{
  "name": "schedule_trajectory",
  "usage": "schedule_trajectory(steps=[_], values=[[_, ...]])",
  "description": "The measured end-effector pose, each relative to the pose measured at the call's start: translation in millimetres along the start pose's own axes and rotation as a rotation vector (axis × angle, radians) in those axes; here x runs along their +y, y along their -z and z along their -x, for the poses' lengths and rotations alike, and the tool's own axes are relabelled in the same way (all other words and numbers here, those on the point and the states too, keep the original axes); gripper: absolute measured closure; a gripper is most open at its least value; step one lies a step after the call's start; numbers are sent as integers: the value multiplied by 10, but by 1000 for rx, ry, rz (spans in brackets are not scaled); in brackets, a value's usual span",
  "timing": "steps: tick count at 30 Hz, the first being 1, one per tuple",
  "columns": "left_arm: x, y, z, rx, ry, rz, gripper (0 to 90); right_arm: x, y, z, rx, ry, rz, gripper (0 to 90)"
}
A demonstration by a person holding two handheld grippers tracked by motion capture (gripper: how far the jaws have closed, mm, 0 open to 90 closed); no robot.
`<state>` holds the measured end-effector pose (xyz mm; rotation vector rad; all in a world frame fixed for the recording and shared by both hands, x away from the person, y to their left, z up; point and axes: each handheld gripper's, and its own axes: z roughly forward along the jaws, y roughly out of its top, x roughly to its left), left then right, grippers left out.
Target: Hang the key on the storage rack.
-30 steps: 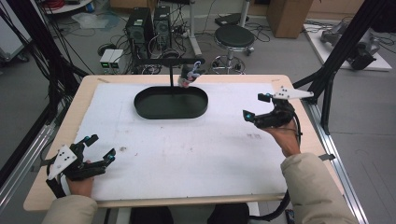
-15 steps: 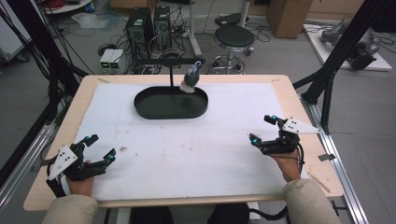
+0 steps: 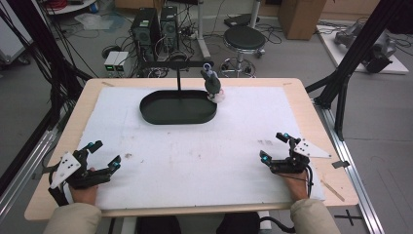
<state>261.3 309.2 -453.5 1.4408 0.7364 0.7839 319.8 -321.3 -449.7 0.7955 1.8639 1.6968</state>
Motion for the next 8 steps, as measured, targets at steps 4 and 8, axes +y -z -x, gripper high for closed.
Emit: schedule_trajectory(steps=[4, 8], values=[[-1, 0, 1, 4, 4, 4, 135, -12, 14, 9, -16, -22, 13, 6], [-2, 5, 1, 4, 4, 6, 135, -12, 13, -3, -27, -23, 9, 6]])
